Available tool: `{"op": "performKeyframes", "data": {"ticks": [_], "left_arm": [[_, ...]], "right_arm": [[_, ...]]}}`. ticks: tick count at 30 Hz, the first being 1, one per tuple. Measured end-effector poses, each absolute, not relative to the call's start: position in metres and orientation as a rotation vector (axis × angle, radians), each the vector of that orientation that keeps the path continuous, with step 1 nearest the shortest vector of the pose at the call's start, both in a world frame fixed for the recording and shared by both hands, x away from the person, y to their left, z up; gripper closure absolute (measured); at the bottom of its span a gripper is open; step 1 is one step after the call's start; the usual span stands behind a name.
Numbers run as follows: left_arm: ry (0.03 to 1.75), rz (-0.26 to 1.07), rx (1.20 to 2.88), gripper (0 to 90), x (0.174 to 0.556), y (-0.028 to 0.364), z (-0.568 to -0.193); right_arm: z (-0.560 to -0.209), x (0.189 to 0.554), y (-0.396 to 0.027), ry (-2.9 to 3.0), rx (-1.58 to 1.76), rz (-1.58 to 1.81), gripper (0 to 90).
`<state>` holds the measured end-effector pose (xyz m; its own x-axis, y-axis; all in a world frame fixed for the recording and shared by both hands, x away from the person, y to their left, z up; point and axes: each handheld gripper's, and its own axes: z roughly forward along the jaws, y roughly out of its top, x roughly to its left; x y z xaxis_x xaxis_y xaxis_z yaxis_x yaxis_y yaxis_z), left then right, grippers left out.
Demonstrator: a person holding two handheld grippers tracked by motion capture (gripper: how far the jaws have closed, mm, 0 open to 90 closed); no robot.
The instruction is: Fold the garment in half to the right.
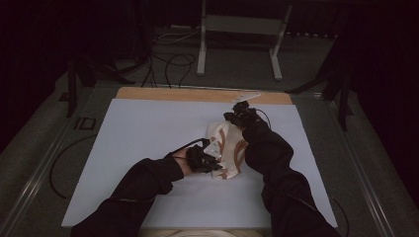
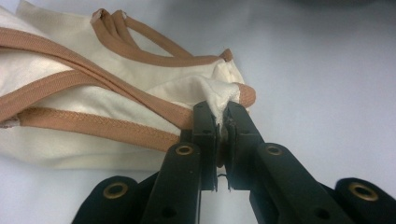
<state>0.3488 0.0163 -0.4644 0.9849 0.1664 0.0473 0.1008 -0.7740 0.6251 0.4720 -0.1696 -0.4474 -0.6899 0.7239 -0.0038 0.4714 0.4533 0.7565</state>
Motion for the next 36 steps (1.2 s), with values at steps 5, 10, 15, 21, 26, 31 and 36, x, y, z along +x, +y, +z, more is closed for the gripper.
{"op": "performKeyframes", "data": {"ticks": [5,10,15,21,26,31,36], "left_arm": [[0.176,0.123,2.473,85.4,0.352,0.008,-0.464],[0.166,0.112,2.488,85.4,0.354,-0.001,-0.467],[0.175,0.095,2.494,85.3,0.356,-0.008,-0.471],[0.171,0.068,2.502,85.3,0.358,-0.016,-0.476],[0.175,0.06,2.506,85.2,0.361,-0.02,-0.479],[0.191,0.043,2.503,85.0,0.362,-0.027,-0.483],[0.198,0.043,2.503,84.6,0.366,-0.03,-0.487]], "right_arm": [[-0.452,0.473,-0.178,2.373,1.033,1.084,87.6],[-0.458,0.473,-0.188,2.367,1.047,1.079,87.6],[-0.464,0.474,-0.195,2.362,1.063,1.075,87.6],[-0.473,0.475,-0.203,2.355,1.087,1.079,87.6],[-0.48,0.477,-0.208,2.355,1.107,1.068,87.6],[-0.487,0.479,-0.212,2.352,1.121,1.065,87.3],[-0.492,0.481,-0.214,2.35,1.132,1.061,87.3]]}}
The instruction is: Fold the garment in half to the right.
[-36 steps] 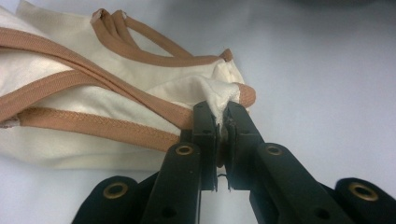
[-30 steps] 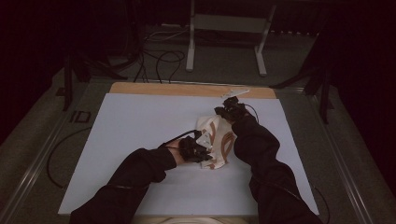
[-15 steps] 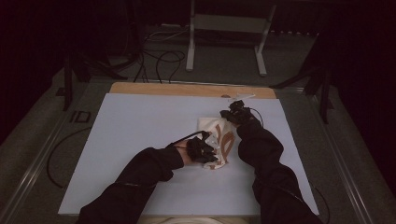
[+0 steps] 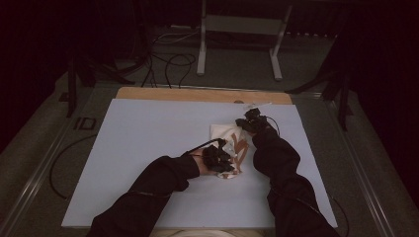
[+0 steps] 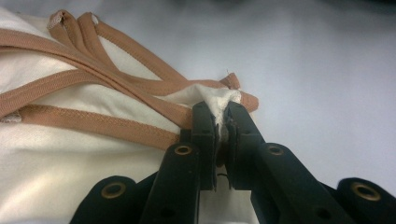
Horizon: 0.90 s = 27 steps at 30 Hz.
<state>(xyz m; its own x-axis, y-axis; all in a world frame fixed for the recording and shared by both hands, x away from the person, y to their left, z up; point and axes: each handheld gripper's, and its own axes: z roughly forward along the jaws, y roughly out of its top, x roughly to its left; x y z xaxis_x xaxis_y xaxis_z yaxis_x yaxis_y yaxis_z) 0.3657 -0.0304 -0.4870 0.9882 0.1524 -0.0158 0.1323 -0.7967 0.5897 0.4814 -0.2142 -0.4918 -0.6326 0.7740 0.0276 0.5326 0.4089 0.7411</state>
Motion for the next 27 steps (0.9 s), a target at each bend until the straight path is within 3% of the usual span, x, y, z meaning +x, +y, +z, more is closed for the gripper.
{"op": "performKeyframes", "data": {"ticks": [13,19,27], "left_arm": [[0.237,0.008,2.47,80.6,0.37,-0.033,-0.494],[0.245,0.041,2.445,49.2,0.366,-0.03,-0.486],[0.286,0.043,2.405,24.1,0.366,-0.015,-0.472]], "right_arm": [[-0.505,0.487,-0.217,2.358,1.167,1.03,84.5],[-0.501,0.489,-0.218,2.381,1.207,1.033,66.4],[-0.484,0.486,-0.216,2.386,1.196,1.047,48.3]]}}
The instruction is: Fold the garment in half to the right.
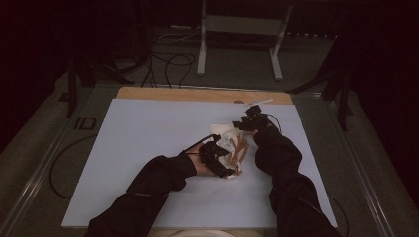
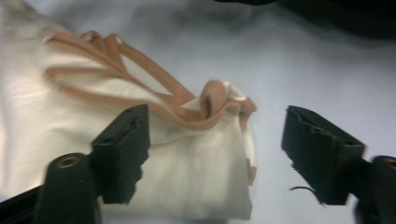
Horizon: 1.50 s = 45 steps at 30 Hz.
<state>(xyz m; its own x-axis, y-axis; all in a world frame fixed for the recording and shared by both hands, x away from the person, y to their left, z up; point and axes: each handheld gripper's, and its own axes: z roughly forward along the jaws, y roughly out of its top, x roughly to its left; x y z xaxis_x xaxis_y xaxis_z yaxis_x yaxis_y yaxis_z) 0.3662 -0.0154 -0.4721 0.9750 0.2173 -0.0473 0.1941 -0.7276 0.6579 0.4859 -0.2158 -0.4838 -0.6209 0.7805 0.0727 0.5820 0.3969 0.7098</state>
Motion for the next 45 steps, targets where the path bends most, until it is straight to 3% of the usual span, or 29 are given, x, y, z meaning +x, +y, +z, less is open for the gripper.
{"op": "performKeyframes", "data": {"ticks": [1,7,14,19,24,33,45], "left_arm": [[0.284,0.03,2.397,17.4,0.366,-0.014,-0.472],[0.322,0.012,2.391,0.6,0.367,0.002,-0.468],[0.373,0.033,2.343,0.4,0.362,0.036,-0.462],[0.41,0.066,2.321,0.4,0.352,0.065,-0.461],[0.454,0.063,2.308,0.4,0.344,0.087,-0.465],[0.546,0.072,2.287,0.4,0.325,0.134,-0.478],[0.683,0.136,2.183,0.4,0.314,0.172,-0.49]], "right_arm": [[-0.481,0.485,-0.215,2.383,1.19,1.055,47.5],[-0.471,0.481,-0.213,2.386,1.178,1.057,46.6],[-0.472,0.483,-0.217,2.382,1.208,1.036,48.5],[-0.485,0.486,-0.221,2.389,1.28,1.011,43.5],[-0.494,0.487,-0.225,2.414,1.304,0.975,44.0],[-0.498,0.484,-0.23,2.46,1.261,0.893,85.0],[-0.474,0.481,-0.228,2.377,1.161,0.996,86.9]]}}
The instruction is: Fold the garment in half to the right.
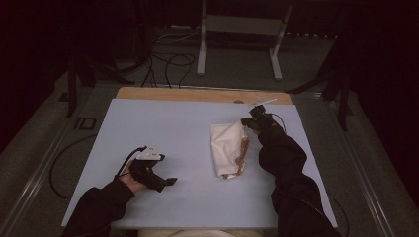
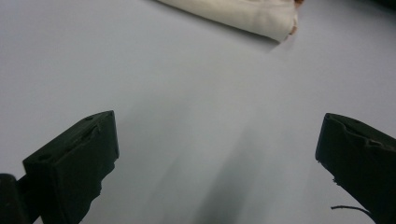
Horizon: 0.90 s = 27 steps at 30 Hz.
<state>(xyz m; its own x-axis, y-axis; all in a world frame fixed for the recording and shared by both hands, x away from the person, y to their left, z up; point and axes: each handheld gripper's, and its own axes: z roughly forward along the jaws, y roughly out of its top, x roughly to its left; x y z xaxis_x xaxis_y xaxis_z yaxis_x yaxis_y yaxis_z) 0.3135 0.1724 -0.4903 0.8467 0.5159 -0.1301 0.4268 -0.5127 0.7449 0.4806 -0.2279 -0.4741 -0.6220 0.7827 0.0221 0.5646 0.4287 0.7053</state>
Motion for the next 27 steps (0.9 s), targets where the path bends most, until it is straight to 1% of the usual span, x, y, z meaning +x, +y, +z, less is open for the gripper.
{"op": "performKeyframes", "data": {"ticks": [5,10,15,18,21,23,24,27], "left_arm": [[0.718,0.199,2.171,0.4,0.312,0.183,-0.493],[0.742,0.25,2.166,0.5,0.309,0.19,-0.495],[0.774,0.262,2.147,0.5,0.307,0.197,-0.498],[0.789,0.272,2.125,0.4,0.306,0.204,-0.499],[0.792,0.283,2.119,0.4,0.306,0.206,-0.498],[0.794,0.294,2.117,0.4,0.305,0.209,-0.499],[0.794,0.295,2.117,0.4,0.305,0.209,-0.499],[0.797,0.294,2.114,0.4,0.305,0.212,-0.499]], "right_arm": [[-0.467,0.483,-0.231,2.358,1.139,1.017,86.8],[-0.48,0.488,-0.237,2.36,1.2,0.963,86.4],[-0.491,0.49,-0.24,2.365,1.244,0.938,86.1],[-0.495,0.492,-0.243,2.357,1.265,0.923,81.4],[-0.497,0.493,-0.243,2.358,1.275,0.911,81.1],[-0.5,0.494,-0.244,2.357,1.29,0.888,77.8],[-0.501,0.495,-0.245,2.356,1.298,0.884,74.0],[-0.504,0.496,-0.247,2.359,1.314,0.867,70.3]]}}
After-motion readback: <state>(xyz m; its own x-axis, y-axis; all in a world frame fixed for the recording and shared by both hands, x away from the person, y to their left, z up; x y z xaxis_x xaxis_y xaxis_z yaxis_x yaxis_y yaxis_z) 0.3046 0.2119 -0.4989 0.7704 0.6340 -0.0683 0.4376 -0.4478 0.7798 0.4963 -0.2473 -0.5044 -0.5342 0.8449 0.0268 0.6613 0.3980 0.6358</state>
